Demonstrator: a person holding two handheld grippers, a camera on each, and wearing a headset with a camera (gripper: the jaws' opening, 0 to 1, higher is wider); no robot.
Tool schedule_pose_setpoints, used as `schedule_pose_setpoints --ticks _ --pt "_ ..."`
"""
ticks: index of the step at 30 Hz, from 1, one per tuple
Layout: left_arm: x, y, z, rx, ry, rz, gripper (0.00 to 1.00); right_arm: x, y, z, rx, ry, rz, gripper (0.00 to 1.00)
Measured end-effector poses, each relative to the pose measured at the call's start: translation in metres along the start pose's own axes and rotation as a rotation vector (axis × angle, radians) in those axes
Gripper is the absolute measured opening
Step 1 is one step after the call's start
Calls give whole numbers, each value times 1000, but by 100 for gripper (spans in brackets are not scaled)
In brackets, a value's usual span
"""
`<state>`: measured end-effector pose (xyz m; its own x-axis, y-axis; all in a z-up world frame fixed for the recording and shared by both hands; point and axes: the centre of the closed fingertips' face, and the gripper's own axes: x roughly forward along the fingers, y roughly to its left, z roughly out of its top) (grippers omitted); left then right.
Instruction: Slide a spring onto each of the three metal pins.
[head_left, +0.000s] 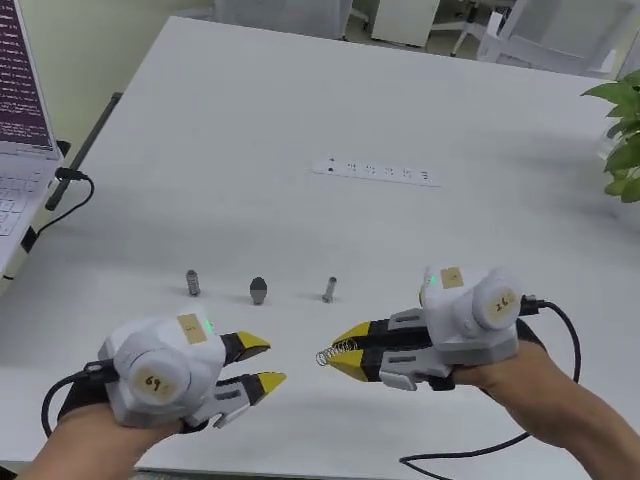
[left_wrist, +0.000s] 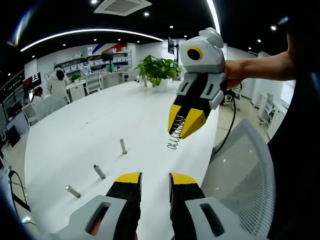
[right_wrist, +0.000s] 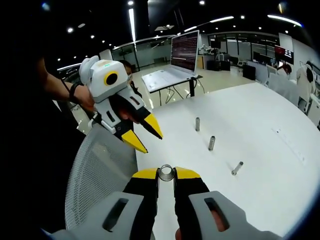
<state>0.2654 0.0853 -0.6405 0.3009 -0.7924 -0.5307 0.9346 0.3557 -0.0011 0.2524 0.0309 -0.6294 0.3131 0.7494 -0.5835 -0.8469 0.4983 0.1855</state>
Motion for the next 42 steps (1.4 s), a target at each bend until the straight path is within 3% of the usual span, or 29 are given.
schedule_pose_setpoints --ticks 10,25,34,42 --pt "-14 30 -12 -84 -9 100 21 -7 -24 -6 10 22 -60 9" --pt "-38 63 -30 -161 -9 202 30 -13 -65 -16 29 80 -143 9" --pt "-54 77 -38 -206 -11 257 38 -7 -96 -25 45 124 -212 9" --pt "-66 85 -49 -251 0 296 46 2 -117 -22 43 144 -235 9"
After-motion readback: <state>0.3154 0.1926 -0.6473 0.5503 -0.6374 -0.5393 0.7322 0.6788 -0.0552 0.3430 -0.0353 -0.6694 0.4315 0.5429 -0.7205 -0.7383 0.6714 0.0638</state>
